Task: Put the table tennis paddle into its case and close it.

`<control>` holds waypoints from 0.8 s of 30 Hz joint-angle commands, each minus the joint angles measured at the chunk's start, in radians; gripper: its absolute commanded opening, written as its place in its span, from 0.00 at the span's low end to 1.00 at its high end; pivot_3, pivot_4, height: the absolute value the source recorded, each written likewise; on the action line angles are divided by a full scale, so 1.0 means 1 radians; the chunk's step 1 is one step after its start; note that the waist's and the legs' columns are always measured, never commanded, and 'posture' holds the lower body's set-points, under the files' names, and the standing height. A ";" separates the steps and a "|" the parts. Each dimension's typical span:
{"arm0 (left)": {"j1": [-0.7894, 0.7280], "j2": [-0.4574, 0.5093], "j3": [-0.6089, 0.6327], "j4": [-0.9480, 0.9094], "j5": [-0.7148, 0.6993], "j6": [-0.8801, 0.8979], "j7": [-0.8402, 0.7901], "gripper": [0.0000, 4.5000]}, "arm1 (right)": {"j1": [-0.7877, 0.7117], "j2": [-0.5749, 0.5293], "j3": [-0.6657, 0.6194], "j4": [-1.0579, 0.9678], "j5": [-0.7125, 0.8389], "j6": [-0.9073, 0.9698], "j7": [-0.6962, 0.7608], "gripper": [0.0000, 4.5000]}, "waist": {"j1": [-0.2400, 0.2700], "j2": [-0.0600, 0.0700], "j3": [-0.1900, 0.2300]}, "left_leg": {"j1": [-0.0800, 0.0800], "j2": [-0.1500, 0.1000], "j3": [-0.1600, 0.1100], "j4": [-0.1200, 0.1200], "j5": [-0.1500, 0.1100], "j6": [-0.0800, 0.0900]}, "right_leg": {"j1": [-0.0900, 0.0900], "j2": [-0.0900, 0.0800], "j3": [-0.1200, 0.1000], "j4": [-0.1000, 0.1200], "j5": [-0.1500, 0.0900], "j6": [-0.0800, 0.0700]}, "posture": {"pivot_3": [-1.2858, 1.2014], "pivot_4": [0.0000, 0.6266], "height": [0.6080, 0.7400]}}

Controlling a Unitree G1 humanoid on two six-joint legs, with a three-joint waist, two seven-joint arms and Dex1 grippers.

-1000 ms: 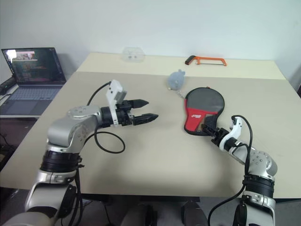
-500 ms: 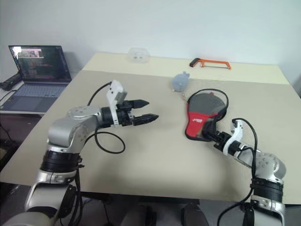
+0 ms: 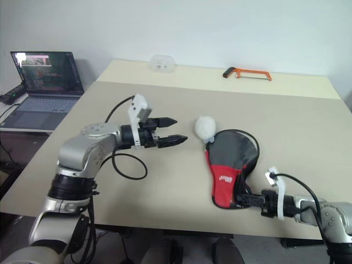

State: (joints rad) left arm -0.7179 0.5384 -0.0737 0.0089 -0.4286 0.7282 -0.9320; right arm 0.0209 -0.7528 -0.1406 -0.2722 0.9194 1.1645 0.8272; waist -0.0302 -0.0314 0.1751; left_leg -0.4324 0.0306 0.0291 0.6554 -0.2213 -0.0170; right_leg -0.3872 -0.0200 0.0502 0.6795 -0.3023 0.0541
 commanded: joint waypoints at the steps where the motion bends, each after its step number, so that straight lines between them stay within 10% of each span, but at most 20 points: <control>1: -0.025 0.013 0.011 -0.009 0.002 -0.024 -0.011 1.00 | 0.048 -0.013 0.088 -0.037 -0.026 -0.025 0.057 0.00 | 0.000 0.000 0.000 | 0.000 0.000 0.000 0.000 0.000 0.000 | 0.000 0.000 -0.001 0.000 0.000 0.000 | 0.52 0.24 1.00; 24: -0.024 0.013 0.005 -0.014 0.004 -0.021 -0.013 1.00 | 0.171 0.015 0.091 -0.180 0.025 -0.007 0.016 0.00 | 0.002 -0.001 0.000 | 0.000 0.001 -0.006 0.000 0.000 0.000 | 0.002 0.001 -0.007 0.001 -0.002 -0.003 | 0.52 0.24 1.00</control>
State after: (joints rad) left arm -0.7197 0.5463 -0.0750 0.0100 -0.4245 0.7176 -0.9451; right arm 0.1675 -0.7459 -0.1134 -0.4298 0.9259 1.1249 0.8418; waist -0.0280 -0.0320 0.1748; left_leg -0.4326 0.0313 0.0227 0.6552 -0.2212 -0.0172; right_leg -0.3851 -0.0194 0.0434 0.6801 -0.3039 0.0514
